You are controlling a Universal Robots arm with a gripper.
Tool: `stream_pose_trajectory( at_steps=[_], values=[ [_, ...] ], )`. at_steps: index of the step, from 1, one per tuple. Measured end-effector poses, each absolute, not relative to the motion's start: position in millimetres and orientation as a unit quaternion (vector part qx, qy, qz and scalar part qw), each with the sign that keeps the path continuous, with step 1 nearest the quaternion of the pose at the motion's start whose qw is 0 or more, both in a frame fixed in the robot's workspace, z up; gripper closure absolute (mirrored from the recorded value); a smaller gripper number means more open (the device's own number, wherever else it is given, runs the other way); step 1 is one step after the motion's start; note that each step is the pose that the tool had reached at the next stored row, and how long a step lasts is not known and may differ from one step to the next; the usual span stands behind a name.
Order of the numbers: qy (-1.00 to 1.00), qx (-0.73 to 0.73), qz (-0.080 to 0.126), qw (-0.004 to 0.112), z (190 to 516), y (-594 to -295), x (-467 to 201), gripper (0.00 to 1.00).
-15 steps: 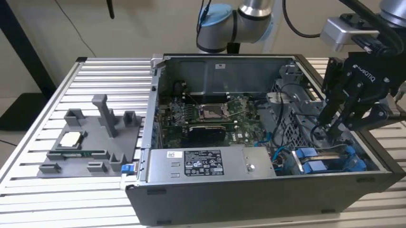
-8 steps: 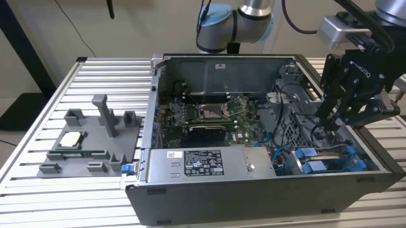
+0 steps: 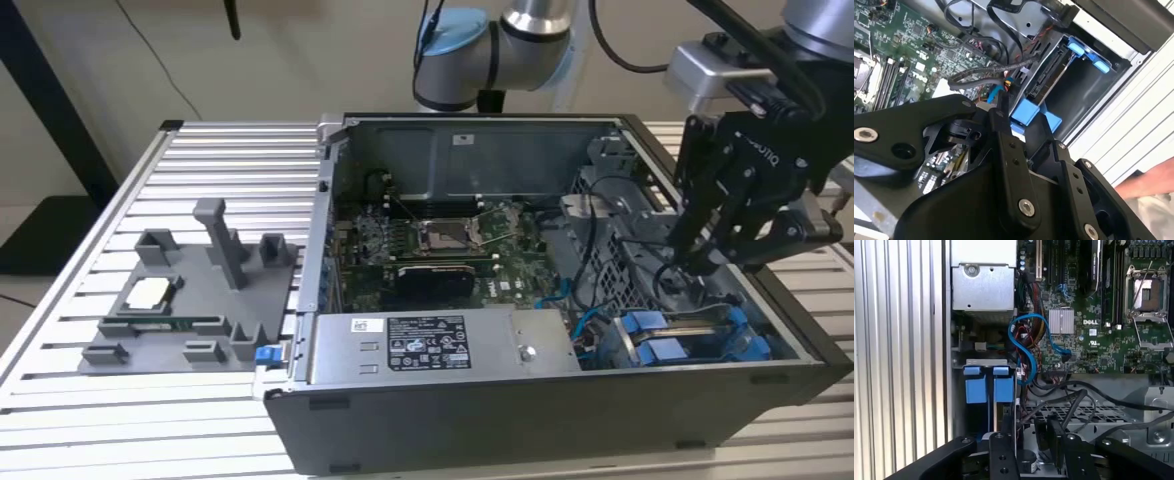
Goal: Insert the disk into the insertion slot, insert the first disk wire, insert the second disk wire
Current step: 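Insert the first disk wire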
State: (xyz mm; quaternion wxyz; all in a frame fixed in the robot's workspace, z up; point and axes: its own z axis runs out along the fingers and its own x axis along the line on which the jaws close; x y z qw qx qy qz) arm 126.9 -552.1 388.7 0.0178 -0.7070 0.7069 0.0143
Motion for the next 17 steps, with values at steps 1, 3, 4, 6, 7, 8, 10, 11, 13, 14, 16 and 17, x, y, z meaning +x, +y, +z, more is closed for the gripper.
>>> stream_pose_trajectory(
  at_steps=[1, 3, 4, 6, 7, 8, 10, 11, 13, 14, 16, 17],
  values=[
    [0.704, -0.709, 0.012, 0.020, 388.2, -551.9, 126.9, 0.59],
    [0.701, -0.713, 0.012, 0.024, 387.5, -551.0, 127.0, 0.59],
    [0.700, -0.714, 0.012, 0.026, 386.9, -550.7, 126.9, 0.59],
    [0.699, -0.715, 0.011, 0.030, 386.0, -550.6, 126.8, 0.59],
    [0.699, -0.715, 0.011, 0.032, 385.5, -550.5, 126.4, 0.59],
    [0.699, -0.715, 0.011, 0.033, 385.2, -550.4, 125.7, 0.61],
    [0.699, -0.715, 0.013, 0.035, 384.8, -550.2, 124.2, 0.61],
    [0.699, -0.715, 0.013, 0.036, 384.7, -550.2, 123.4, 0.68],
    [0.698, -0.714, 0.015, 0.039, 384.4, -550.2, 122.4, 0.68],
    [0.698, -0.714, 0.017, 0.040, 384.2, -550.2, 122.2, 0.68],
    [0.698, -0.714, 0.018, 0.041, 384.0, -550.1, 122.2, 0.68],
    [0.698, -0.714, 0.018, 0.041, 384.1, -550.1, 122.2, 0.71]
  ],
)
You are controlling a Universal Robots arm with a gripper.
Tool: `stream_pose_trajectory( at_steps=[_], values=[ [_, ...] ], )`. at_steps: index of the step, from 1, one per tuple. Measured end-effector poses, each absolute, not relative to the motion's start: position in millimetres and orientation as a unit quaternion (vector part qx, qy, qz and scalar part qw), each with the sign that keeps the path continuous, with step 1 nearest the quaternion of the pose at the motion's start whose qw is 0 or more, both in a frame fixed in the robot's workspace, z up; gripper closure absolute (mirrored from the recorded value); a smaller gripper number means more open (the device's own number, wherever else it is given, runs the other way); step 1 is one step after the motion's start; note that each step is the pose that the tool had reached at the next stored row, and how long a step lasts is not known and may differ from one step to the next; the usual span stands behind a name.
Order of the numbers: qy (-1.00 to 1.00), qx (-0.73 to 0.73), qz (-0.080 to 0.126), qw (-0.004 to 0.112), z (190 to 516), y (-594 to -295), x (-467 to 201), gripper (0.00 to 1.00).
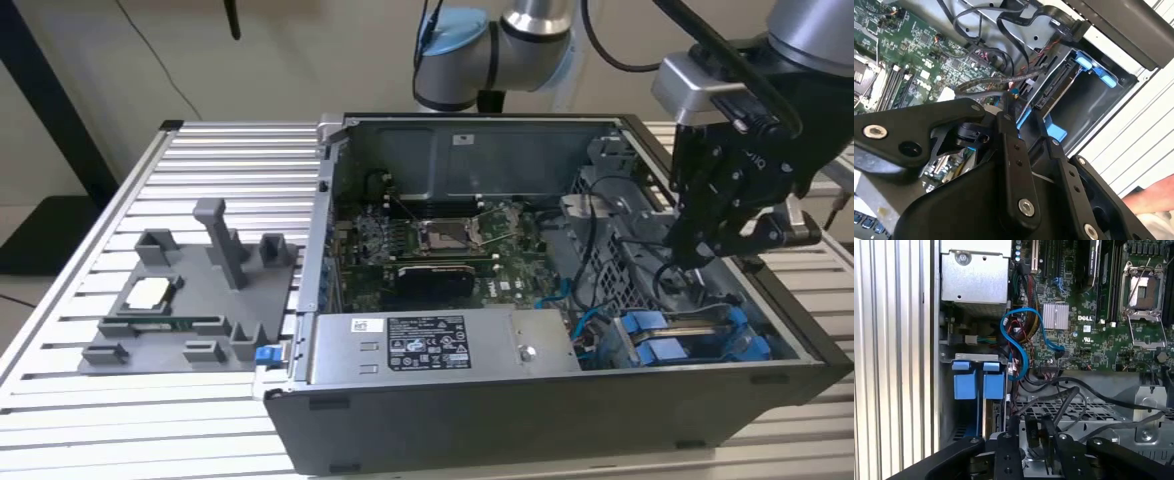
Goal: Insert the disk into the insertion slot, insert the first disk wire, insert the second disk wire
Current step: 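Insert the first disk wire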
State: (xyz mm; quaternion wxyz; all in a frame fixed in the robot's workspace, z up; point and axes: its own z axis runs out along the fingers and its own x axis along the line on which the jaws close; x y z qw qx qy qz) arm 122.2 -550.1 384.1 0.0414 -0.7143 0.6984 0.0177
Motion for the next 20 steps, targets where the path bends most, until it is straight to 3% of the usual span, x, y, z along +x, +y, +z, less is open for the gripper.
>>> stream_pose_trajectory(
  at_steps=[2, 3, 5, 20],
  values=[
    [0.698, -0.714, 0.018, 0.041, 384.1, -550.1, 122.1, 0.71],
    [0.698, -0.714, 0.018, 0.041, 384.0, -550.1, 122.1, 0.78],
    [0.698, -0.714, 0.018, 0.041, 384.0, -550.1, 122.1, 0.80],
    [0.698, -0.714, 0.017, 0.040, 380.5, -550.1, 122.2, 0.81]
  ],
)
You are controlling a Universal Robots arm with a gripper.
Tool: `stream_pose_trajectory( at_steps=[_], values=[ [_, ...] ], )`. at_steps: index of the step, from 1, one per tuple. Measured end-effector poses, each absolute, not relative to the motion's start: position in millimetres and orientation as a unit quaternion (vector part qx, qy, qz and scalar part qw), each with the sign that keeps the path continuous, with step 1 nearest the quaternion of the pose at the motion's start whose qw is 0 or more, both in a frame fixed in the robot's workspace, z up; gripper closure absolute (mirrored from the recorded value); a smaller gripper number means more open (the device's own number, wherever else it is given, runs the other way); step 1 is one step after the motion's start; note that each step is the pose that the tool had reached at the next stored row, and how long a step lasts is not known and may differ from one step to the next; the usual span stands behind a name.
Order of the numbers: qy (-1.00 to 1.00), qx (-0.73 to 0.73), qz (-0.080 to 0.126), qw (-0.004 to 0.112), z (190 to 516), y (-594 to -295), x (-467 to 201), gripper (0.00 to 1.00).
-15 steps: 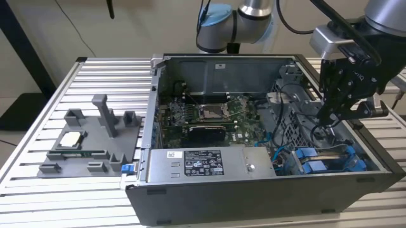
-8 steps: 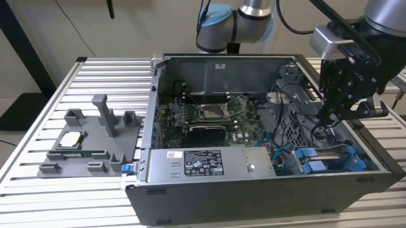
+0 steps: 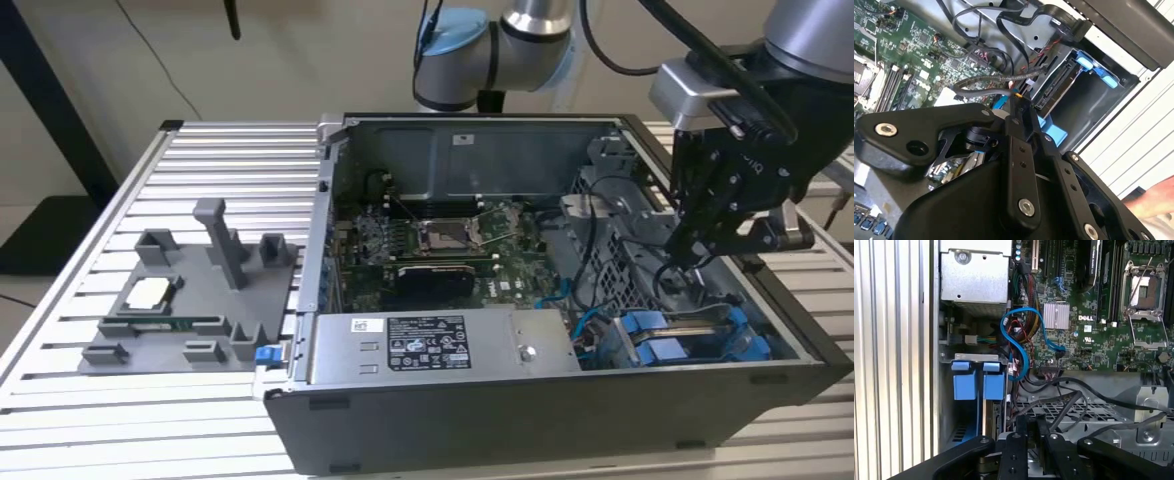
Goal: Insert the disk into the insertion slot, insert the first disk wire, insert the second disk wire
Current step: 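Insert the first disk wire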
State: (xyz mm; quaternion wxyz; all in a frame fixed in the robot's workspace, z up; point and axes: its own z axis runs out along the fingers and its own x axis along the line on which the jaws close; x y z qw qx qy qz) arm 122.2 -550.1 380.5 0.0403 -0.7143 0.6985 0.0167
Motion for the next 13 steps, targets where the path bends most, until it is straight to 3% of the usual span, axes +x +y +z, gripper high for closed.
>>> stream_pose_trajectory(
  at_steps=[13],
  values=[
    [0.698, -0.714, 0.015, 0.039, 373.9, -550.2, 122.2, 0.81]
  ],
)
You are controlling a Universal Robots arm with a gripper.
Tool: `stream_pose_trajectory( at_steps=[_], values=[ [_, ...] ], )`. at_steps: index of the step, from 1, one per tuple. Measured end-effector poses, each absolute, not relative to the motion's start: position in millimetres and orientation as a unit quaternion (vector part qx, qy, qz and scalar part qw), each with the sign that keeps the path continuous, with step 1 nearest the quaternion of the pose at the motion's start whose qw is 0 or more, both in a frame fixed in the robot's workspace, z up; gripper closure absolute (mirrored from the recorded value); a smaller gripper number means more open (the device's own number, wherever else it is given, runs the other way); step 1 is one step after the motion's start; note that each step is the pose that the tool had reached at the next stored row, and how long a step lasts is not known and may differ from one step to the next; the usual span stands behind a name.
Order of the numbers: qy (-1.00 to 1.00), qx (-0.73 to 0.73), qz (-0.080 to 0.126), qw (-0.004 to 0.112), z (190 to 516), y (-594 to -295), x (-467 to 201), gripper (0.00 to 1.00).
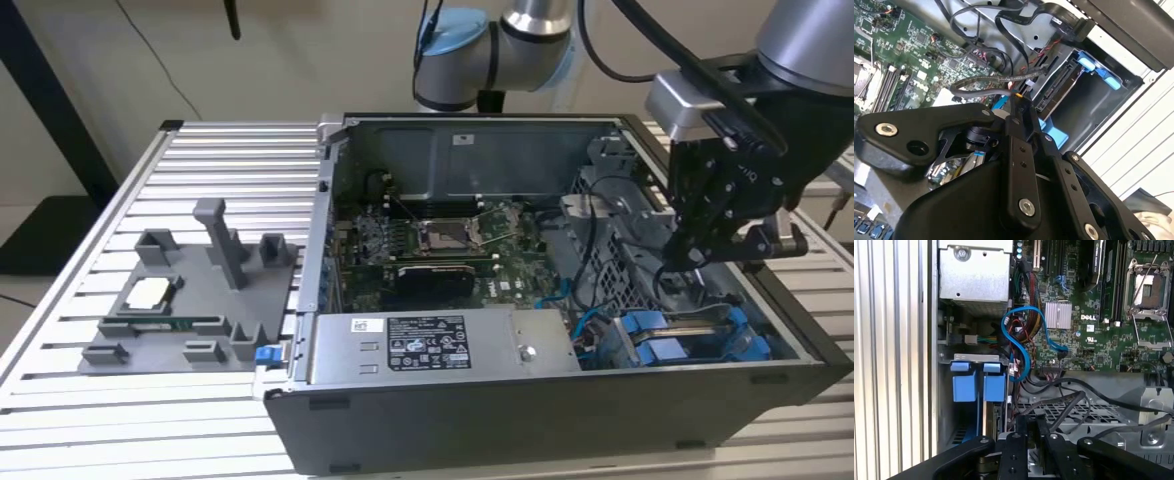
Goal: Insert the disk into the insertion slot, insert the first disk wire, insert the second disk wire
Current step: 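Insert the first disk wire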
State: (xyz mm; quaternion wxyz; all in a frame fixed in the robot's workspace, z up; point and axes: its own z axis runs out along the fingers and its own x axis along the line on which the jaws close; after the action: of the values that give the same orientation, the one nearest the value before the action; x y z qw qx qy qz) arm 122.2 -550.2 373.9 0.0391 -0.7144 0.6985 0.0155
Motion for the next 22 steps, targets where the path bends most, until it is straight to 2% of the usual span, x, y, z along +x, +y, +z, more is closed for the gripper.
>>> stream_pose_trajectory(
  at_steps=[22],
  values=[
    [0.699, -0.714, 0.014, 0.038, 363, -550, 122, 0.81]
  ],
)
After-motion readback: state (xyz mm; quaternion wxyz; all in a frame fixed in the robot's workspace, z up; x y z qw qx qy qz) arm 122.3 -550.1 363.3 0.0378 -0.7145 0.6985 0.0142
